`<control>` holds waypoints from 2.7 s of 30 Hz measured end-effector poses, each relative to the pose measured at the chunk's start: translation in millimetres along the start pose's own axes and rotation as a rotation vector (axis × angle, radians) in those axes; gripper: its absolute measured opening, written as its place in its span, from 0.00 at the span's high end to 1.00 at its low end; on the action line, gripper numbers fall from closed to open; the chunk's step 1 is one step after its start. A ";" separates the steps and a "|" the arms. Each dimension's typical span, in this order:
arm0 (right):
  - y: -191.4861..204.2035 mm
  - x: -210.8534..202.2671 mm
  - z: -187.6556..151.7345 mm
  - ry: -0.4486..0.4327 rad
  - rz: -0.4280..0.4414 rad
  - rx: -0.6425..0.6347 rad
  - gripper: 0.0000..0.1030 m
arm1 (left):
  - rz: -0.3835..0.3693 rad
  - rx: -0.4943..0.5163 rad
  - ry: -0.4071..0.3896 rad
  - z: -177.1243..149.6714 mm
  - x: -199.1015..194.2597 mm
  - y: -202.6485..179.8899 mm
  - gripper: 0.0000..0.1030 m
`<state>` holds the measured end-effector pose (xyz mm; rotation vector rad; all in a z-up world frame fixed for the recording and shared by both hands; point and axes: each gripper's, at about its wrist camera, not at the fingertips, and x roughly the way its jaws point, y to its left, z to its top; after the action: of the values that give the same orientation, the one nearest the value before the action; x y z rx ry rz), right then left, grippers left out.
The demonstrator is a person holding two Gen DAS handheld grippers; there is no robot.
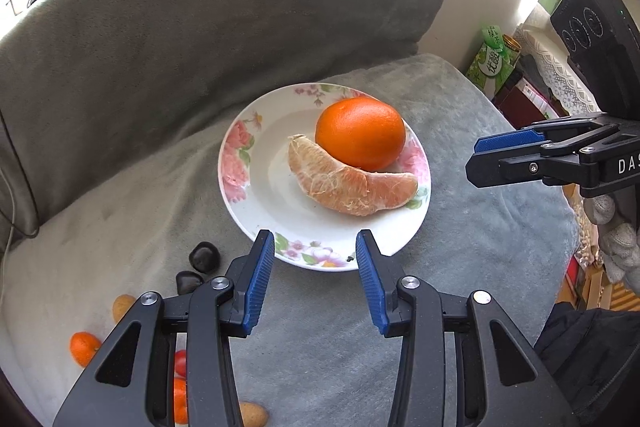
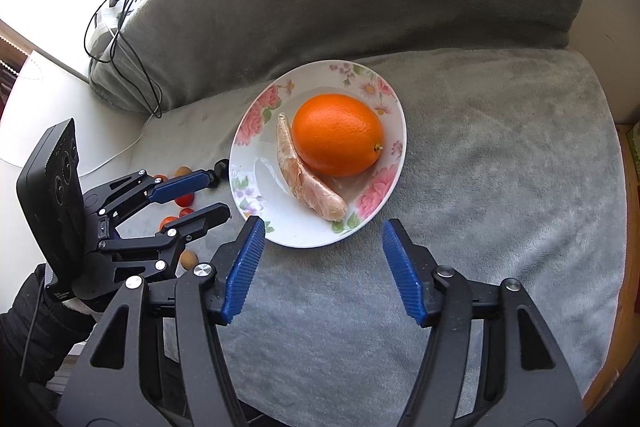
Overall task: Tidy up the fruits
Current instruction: 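Open the right gripper and move it toward the red cherry tomato, then close the right gripper on the red tomato while the left gripper closes on a mandarin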
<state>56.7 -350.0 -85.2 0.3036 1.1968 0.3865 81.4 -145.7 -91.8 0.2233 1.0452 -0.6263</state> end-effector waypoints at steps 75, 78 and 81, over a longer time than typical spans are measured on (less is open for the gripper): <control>204.4 189.5 32.4 0.319 0.092 -0.261 0.53 | -0.042 -0.574 -0.047 -135.0 -34.5 108.9 0.58; 206.6 195.3 31.9 0.329 0.095 -0.264 0.54 | -0.042 -0.578 -0.043 -134.5 -33.1 110.1 0.58; 208.6 199.6 30.8 0.333 0.080 -0.274 0.56 | -0.036 -0.581 -0.029 -135.0 -30.0 112.6 0.58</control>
<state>121.2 -75.2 -153.2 0.0483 1.4396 0.6830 37.0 18.2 -146.4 -0.3112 1.1607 -0.3348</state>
